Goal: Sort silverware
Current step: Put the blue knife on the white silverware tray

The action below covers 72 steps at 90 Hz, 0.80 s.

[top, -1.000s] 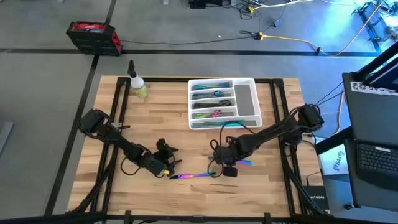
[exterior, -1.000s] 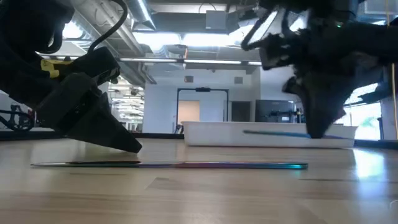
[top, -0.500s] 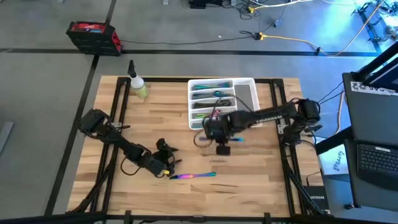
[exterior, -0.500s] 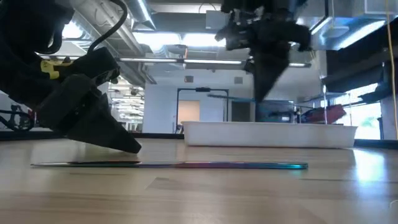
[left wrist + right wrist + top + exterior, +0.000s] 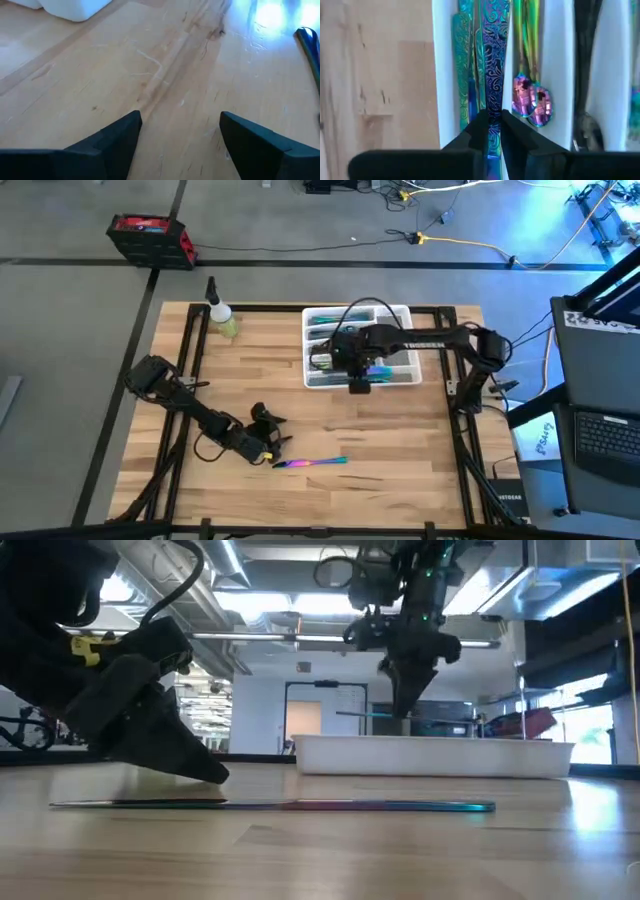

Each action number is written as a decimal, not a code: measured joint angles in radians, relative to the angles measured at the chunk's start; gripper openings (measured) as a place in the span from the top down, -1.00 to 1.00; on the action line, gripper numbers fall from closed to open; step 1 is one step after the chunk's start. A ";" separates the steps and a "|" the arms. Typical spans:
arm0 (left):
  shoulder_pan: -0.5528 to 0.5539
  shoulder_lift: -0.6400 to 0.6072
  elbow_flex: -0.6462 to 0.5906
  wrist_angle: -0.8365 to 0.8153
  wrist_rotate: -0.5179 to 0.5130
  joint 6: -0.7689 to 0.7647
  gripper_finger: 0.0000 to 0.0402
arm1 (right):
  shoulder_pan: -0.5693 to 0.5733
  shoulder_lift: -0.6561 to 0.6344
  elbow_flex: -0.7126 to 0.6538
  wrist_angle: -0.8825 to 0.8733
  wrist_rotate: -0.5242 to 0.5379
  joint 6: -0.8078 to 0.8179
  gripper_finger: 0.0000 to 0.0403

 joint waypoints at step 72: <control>-0.002 0.000 0.000 -0.001 0.000 -0.012 -0.31 | 0.070 0.089 -0.002 0.084 0.010 0.065 0.20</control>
